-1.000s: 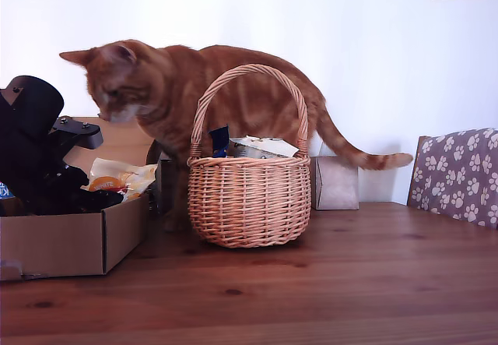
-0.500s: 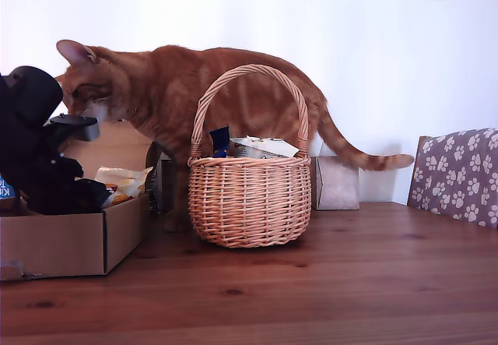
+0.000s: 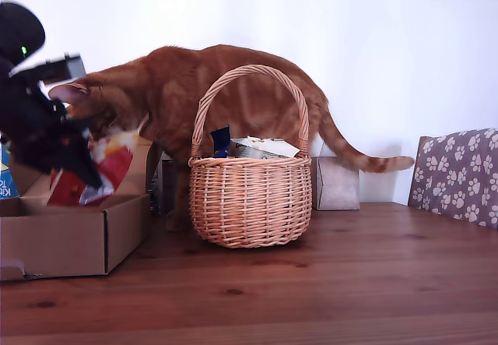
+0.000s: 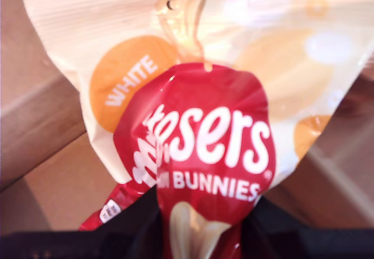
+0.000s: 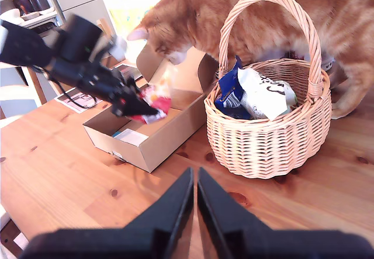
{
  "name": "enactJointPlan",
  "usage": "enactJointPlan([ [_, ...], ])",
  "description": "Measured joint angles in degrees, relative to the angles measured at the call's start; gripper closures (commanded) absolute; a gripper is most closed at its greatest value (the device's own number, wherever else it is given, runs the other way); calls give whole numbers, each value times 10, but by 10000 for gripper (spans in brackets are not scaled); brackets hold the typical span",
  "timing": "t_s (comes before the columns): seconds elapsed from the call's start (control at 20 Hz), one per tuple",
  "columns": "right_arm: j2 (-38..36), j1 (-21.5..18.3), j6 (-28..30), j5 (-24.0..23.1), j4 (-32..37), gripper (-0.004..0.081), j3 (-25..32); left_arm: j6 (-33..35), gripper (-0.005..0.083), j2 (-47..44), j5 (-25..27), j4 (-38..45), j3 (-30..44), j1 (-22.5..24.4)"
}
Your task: Move the bags of Easter eggs from the cardboard box on the left into the woven basket on the right side.
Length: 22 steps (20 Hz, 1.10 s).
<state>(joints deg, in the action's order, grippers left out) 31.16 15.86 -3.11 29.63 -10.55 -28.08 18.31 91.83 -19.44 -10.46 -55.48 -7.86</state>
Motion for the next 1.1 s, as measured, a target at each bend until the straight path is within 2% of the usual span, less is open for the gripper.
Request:
enactJointPlan([
  [0.15,0,0,0,0,0,782,0,0,610,-55,-36,-23,0,-3],
  [0.3,0,0,0,0,0,782,0,-7,610,-101,-52,-19,0,-26],
  [0.5,0,0,0,0,0,782,0,-55,611,-107,-67,44,0,-103],
  [0.6,0,0,0,0,0,782,0,-94,611,-97,-62,110,1,-145],
  [0.8,0,0,0,0,0,782,0,-152,611,-44,10,281,1,-221],
  [0.9,0,0,0,0,0,782,0,-172,611,6,46,350,1,-245],
  [1.1,0,0,0,0,0,782,0,-190,611,98,152,453,1,-278],
])
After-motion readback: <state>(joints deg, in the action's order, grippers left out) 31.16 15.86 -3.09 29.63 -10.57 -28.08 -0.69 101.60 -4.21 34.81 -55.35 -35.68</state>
